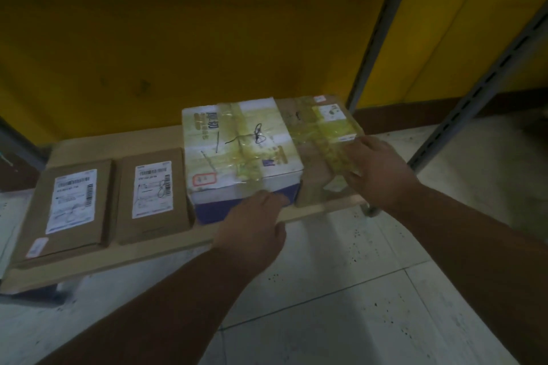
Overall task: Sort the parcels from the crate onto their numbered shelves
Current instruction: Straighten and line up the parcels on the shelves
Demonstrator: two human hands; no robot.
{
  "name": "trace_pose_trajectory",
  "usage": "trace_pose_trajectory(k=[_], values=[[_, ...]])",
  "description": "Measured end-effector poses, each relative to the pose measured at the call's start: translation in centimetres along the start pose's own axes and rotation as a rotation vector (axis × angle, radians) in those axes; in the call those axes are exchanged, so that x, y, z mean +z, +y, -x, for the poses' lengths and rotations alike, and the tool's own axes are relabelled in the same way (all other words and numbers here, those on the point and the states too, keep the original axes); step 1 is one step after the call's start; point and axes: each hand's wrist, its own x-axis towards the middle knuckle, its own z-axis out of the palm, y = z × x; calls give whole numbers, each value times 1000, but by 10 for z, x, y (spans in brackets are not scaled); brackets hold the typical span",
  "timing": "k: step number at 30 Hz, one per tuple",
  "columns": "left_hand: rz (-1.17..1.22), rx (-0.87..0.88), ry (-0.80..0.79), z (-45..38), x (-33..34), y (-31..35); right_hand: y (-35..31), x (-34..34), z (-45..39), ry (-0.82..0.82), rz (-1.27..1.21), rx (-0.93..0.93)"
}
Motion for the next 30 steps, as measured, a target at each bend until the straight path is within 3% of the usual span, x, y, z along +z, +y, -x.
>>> trace_pose_trajectory(k=[4, 8, 11, 19, 30], values=[[-11, 39, -41, -41, 32, 35, 36, 12, -14, -109, 14, 9], [-51, -76, -113, -64, 50, 63, 56, 25, -22, -166, 15, 6], [-43, -143, -87, -71, 61, 76, 69, 30, -25, -142, 38, -12], [-94, -126, -111, -84, 66, 82, 79, 31, -27, -63, 55, 9], [-102, -32, -125, -82, 53, 75, 76, 25, -28, -132, 46, 61]])
